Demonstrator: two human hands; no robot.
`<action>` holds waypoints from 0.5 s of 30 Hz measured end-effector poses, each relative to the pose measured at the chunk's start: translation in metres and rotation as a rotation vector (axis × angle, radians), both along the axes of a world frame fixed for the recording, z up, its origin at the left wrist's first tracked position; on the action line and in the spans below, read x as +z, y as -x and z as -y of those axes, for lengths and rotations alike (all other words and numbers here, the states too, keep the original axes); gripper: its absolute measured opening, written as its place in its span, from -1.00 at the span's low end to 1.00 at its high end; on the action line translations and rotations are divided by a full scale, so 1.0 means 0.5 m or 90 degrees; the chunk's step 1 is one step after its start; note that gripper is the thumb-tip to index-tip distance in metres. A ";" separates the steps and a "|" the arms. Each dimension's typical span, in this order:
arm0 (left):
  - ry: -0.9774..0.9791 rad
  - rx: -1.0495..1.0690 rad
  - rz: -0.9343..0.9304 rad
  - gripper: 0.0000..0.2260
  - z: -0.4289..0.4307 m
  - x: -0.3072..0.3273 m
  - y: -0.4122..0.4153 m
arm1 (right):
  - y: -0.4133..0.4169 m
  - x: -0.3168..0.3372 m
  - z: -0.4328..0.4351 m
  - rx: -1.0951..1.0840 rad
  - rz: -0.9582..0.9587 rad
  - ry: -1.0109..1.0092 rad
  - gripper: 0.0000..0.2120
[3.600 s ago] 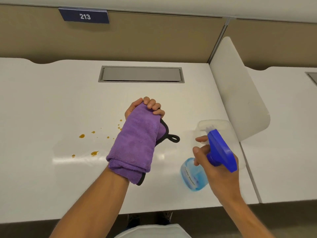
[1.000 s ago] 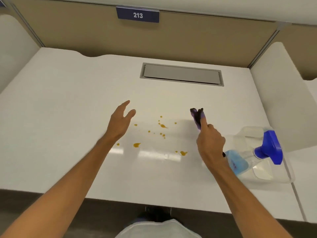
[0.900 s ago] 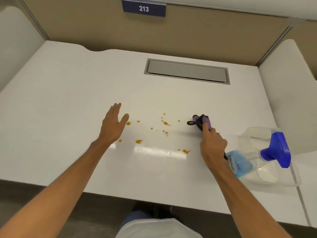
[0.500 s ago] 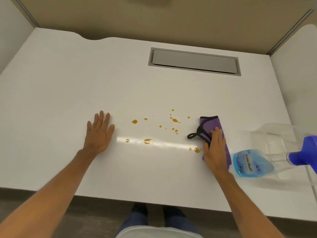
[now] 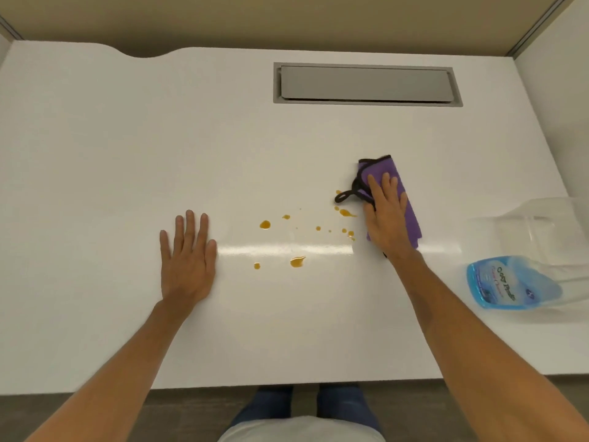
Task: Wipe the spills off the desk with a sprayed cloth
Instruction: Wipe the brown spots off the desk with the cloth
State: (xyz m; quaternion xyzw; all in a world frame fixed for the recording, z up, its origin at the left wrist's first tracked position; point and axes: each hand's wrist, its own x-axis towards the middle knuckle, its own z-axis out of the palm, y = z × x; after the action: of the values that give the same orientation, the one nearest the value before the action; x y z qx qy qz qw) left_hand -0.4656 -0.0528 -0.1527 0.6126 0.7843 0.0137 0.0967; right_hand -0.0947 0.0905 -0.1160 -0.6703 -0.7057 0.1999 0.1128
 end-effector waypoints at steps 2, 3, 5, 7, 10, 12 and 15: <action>-0.003 -0.003 -0.004 -0.45 0.000 -0.001 -0.001 | 0.033 0.001 -0.024 0.076 -0.021 0.008 -0.44; -0.004 -0.003 -0.008 -0.46 0.000 -0.001 -0.002 | 0.051 0.002 -0.030 0.113 -0.029 0.011 -0.45; -0.002 -0.001 -0.013 -0.46 -0.001 0.003 -0.003 | 0.091 0.003 -0.031 0.184 -0.035 0.012 -0.45; 0.001 -0.001 -0.007 -0.46 0.000 0.006 -0.004 | 0.129 0.001 -0.016 0.263 -0.034 0.004 -0.45; -0.004 0.009 0.016 -0.45 -0.002 0.013 -0.007 | 0.161 -0.011 0.010 0.361 -0.003 -0.015 -0.43; -0.007 0.002 0.013 -0.45 -0.009 0.019 -0.015 | 0.157 -0.015 0.013 0.391 0.028 -0.025 -0.41; -0.013 -0.032 0.023 -0.47 -0.033 0.024 -0.034 | 0.134 -0.011 0.000 0.410 0.054 -0.032 -0.40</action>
State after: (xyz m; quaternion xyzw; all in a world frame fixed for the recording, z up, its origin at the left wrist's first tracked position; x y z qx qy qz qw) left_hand -0.4484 -0.0364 -0.1407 0.6328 0.7665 0.0303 0.1051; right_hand -0.1617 0.0904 -0.1215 -0.4173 -0.8904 0.1795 0.0308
